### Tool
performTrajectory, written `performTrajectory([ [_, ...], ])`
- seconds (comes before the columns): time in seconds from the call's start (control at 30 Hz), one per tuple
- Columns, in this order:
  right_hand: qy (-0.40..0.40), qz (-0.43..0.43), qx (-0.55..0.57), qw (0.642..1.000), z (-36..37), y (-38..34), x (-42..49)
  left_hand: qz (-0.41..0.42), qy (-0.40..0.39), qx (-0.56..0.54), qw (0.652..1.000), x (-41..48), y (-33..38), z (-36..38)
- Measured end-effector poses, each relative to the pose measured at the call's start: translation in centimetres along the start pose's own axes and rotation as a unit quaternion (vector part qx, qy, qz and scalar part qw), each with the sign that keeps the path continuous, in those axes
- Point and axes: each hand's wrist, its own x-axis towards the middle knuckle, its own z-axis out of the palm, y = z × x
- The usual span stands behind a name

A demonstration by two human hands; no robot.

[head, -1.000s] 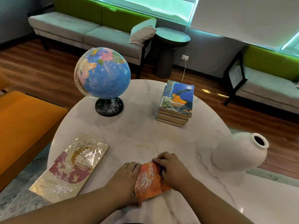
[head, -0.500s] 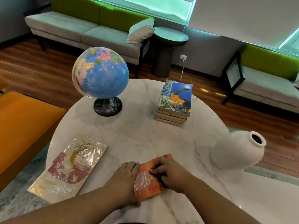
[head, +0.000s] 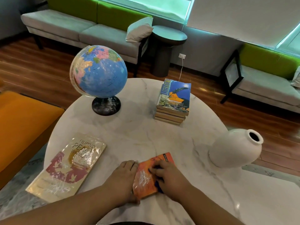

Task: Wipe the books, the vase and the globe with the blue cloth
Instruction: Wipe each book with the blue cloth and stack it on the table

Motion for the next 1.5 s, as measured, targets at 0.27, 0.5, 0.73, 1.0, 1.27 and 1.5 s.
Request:
performTrajectory([
  [0.27, 0.067, 0.038, 0.030, 0.997, 0.9, 0.1, -0.7, 0.000, 0.000, -0.005, 1.000, -0.1, -0.1, -0.1],
  [0.5, 0.065, 0.040, 0.027, 0.997, 0.9, 0.2, -1.4, 0.001, -0.001, -0.003, 1.000, -0.1, 0.0, -0.1],
  [0.73, 0.026, 0.000, 0.030, 0.999, 1.5, -0.3, -2.2, 0.004, 0.007, -0.018, 1.000, -0.3, 0.0, 0.0],
  [1.0, 0.022, -0.033, 0.017, 0.999, 2.7, -1.8, -2.7, 0.022, 0.000, -0.065, 0.998, -0.4, -1.1, -0.2],
  [1.27, 0.038, -0.030, 0.017, 0.999, 3.2, -2.4, -2.8, 0.022, 0.006, -0.053, 0.998, -0.2, -1.1, 0.3],
  [1.5, 0.073, -0.028, 0.023, 0.997, 2.1, -1.5, -2.6, 0.021, 0.006, -0.046, 0.999, -0.2, -1.2, 0.3],
])
